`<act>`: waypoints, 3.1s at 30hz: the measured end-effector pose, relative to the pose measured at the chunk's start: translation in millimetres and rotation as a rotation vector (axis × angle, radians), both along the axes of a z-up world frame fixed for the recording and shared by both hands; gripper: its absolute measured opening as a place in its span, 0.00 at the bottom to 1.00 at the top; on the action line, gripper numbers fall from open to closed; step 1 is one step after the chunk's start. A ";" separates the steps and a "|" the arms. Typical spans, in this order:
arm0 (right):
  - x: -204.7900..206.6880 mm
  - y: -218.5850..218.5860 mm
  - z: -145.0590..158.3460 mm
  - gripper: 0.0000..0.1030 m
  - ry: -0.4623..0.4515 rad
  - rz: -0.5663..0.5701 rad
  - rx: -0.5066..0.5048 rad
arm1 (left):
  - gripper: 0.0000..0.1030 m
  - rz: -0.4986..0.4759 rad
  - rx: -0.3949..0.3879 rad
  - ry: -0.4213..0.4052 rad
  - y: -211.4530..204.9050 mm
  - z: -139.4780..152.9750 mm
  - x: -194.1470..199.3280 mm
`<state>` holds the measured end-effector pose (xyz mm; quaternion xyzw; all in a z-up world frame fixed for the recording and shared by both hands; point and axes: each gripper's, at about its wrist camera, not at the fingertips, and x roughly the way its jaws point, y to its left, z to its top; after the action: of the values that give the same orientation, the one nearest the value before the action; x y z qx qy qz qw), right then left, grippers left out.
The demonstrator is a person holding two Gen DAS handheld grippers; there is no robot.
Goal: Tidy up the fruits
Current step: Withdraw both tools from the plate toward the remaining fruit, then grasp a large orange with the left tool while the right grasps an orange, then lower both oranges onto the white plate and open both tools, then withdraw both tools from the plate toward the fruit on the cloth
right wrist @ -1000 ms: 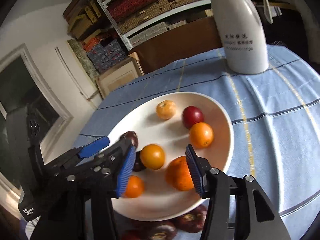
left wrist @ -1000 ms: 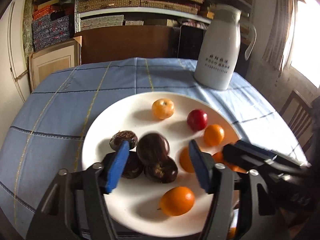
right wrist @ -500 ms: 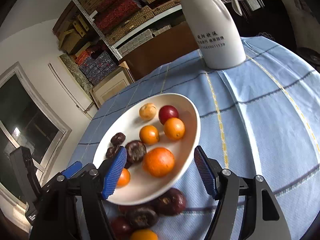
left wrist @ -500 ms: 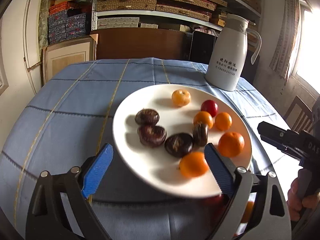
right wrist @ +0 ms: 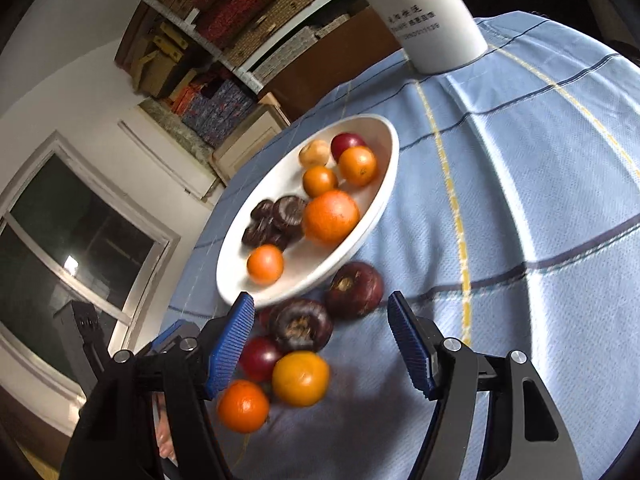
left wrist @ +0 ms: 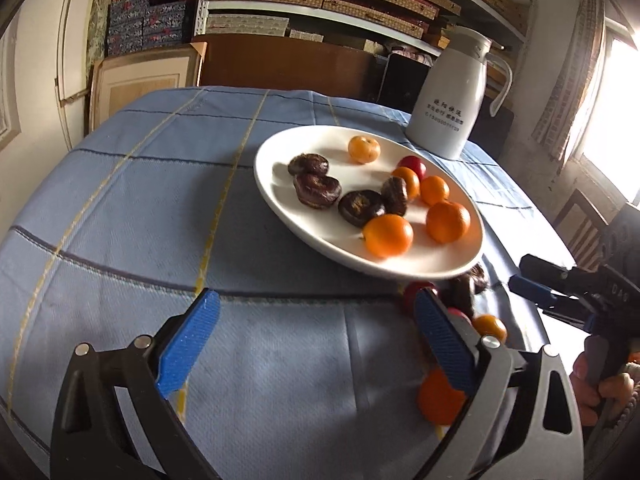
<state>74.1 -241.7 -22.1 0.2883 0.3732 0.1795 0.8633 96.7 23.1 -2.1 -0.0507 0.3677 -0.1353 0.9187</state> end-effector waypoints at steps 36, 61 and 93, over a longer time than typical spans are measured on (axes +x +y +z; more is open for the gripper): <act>-20.8 40.9 -6.3 0.36 0.045 0.148 -0.134 | 0.44 -0.342 0.083 0.097 -63.4 -20.1 -25.1; 43.9 54.7 79.9 0.36 -0.176 0.100 -0.232 | 0.44 -0.038 0.086 -0.046 -48.5 55.9 96.4; 41.5 35.2 51.9 0.71 -0.205 -0.131 -0.370 | 0.92 0.123 0.237 -0.165 -39.1 36.7 65.7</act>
<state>115.6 -206.5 29.7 0.1290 0.2904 0.0798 0.9448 162.4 -16.0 34.6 0.0469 0.3006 -0.0380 0.9518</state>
